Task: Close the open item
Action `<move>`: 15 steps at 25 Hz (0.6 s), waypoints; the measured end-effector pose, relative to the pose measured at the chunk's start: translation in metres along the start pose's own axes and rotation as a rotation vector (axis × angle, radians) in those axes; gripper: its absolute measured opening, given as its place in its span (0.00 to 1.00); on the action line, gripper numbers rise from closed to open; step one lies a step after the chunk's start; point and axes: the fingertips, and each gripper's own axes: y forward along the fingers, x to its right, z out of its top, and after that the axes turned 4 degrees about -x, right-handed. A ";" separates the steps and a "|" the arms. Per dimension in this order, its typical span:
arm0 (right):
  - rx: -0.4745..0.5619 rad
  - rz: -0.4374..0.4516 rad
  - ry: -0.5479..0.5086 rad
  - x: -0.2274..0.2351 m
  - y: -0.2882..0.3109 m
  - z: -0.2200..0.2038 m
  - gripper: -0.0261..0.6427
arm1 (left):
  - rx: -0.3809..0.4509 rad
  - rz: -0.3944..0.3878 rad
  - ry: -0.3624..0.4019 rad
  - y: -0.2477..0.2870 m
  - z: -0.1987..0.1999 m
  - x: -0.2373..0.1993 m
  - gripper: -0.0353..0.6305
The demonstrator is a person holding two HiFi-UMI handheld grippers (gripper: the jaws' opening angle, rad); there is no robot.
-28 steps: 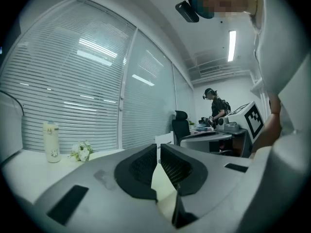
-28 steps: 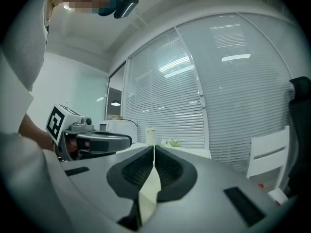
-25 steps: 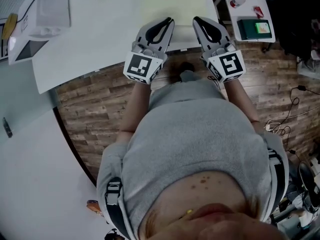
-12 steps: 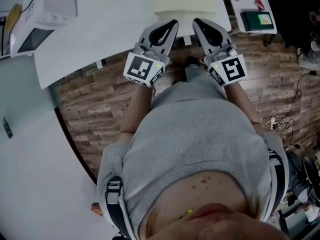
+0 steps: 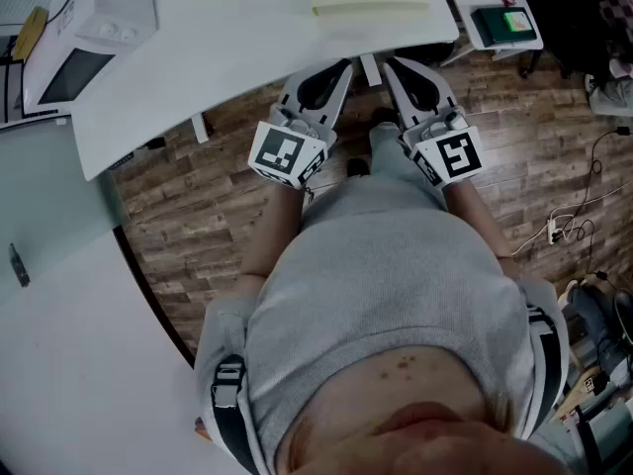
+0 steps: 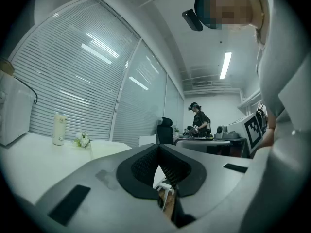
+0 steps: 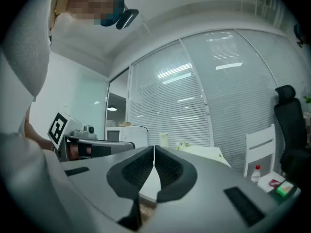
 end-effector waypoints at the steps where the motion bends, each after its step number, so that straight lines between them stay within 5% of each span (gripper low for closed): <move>1: 0.008 -0.001 0.008 -0.005 -0.004 0.001 0.14 | 0.002 -0.007 0.001 -0.004 0.000 0.004 0.07; 15: 0.029 -0.031 -0.038 -0.040 -0.036 0.011 0.14 | 0.030 -0.031 0.003 -0.035 0.005 0.029 0.07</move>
